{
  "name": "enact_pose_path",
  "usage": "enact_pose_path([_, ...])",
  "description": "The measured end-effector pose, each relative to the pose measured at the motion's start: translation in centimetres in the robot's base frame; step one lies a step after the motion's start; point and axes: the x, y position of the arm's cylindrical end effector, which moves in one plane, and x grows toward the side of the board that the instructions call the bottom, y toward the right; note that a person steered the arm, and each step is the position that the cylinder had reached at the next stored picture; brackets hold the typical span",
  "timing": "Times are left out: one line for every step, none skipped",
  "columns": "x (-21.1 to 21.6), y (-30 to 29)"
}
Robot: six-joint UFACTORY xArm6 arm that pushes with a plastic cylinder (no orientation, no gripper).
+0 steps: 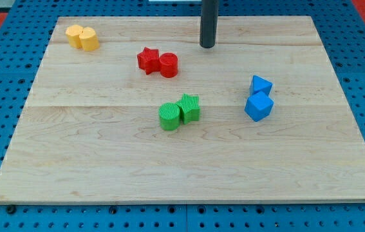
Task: Touch the right side of the green star
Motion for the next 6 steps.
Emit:
enact_pose_path([0.0,0.0])
enact_pose_path([0.0,0.2])
enact_pose_path([0.0,0.5])
enact_pose_path([0.0,1.6])
enact_pose_path([0.0,4.6])
enact_pose_path([5.1,5.8])
